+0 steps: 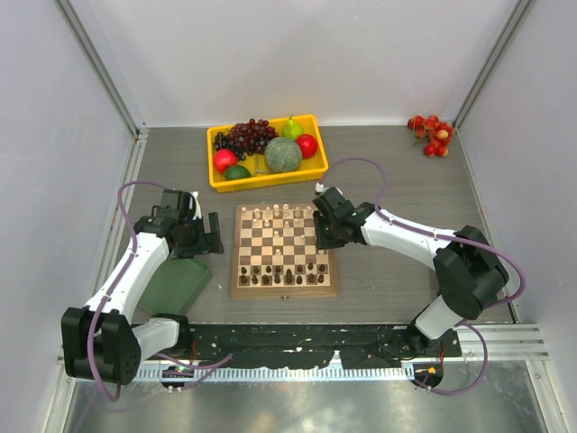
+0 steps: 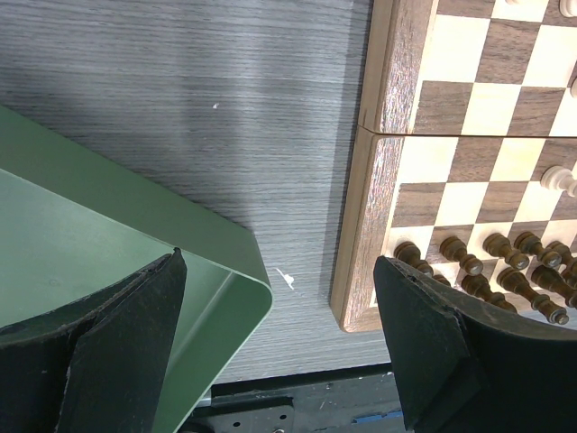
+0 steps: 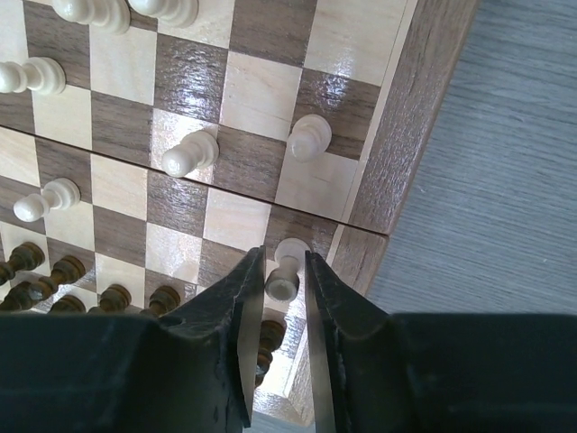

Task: Set up the chess pieces on the board

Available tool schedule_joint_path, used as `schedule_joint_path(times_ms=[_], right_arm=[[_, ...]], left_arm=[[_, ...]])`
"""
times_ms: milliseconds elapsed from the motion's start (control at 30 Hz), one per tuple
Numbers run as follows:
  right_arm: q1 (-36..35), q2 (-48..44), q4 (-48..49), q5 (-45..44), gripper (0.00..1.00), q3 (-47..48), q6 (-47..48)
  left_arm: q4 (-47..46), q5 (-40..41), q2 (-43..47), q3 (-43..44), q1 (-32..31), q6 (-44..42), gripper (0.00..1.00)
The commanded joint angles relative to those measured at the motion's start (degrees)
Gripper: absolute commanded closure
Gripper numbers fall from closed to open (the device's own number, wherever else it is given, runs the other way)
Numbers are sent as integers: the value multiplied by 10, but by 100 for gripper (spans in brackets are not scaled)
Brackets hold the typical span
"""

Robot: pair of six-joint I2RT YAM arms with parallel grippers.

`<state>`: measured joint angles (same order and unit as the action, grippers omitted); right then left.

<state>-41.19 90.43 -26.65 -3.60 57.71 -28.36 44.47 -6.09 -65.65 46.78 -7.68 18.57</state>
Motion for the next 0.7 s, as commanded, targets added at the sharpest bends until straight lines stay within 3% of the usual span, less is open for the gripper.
schedule_joint_path(times_ms=[0, 100, 300, 667], right_arm=[[0, -6, -15, 0, 68, 20, 8], [-1, -12, -18, -1, 66, 14, 9], [-1, -29, -15, -3, 85, 11, 9], [29, -6, 12, -79, 85, 99, 29]], left_arm=[[-11, -6, 0, 16, 3, -9, 8], [-11, -8, -1, 17, 3, -9, 8], [-11, -8, 1, 16, 3, -9, 8], [-10, -11, 11, 12, 2, -8, 8]])
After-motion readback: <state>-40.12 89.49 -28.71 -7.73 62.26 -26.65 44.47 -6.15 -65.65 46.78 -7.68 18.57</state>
